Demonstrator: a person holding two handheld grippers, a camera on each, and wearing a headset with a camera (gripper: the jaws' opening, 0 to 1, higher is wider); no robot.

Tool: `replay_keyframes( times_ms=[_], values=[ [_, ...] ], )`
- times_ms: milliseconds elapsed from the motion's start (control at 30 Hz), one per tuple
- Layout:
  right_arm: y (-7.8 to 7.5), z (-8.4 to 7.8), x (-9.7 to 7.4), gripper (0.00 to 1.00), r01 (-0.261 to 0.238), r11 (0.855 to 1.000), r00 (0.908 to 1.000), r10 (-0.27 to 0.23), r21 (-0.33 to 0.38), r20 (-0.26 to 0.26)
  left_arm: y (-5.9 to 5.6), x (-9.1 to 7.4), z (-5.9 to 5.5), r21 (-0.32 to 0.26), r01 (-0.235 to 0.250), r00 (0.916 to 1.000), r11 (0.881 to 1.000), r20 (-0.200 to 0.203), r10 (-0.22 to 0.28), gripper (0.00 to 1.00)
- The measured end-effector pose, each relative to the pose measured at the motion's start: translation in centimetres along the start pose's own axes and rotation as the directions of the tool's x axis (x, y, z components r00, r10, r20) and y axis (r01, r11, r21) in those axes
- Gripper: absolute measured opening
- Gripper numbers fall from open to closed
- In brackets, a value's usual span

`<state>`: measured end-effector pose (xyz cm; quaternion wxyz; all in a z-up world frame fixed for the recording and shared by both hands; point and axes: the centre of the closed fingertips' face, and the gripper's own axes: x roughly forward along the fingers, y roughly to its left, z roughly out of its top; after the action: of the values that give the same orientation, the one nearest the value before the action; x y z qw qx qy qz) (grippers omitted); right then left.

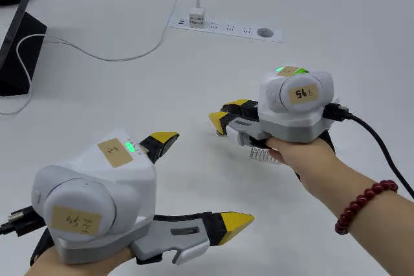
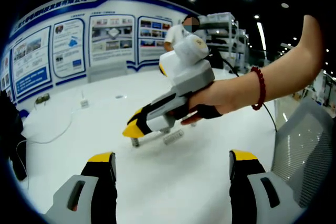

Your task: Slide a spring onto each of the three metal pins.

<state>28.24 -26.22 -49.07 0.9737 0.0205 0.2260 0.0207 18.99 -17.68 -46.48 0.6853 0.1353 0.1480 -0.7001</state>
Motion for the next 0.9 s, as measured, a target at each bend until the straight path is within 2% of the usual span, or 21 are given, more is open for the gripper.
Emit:
replay_keyframes(
  times_ms=[100,400,633,900],
  values=[
    [-0.1,0.6,-0.6,0.25,0.002,1.000,1.0000,-0.002,-0.009,0.008,0.0,0.0,0.1,0.009,-0.002,1.0000,1.000,0.005,0.002,0.91],
    [-0.3,1.7,-2.7,0.38,0.011,1.000,0.9997,-0.012,0.027,0.021,0.1,0.1,0.6,0.036,-0.001,0.9999,0.999,0.013,0.000,0.90],
    [-0.2,2.3,-4.6,0.43,0.013,0.999,0.9991,-0.015,0.040,0.040,0.5,0.3,1.1,0.063,-0.001,0.9999,0.998,0.014,0.000,0.88],
    [-0.7,2.5,-7.3,0.46,0.027,0.998,0.9982,-0.029,0.054,0.052,0.4,0.8,1.3,0.106,0.021,0.9998,0.994,0.002,-0.021,0.83]
  ],
)
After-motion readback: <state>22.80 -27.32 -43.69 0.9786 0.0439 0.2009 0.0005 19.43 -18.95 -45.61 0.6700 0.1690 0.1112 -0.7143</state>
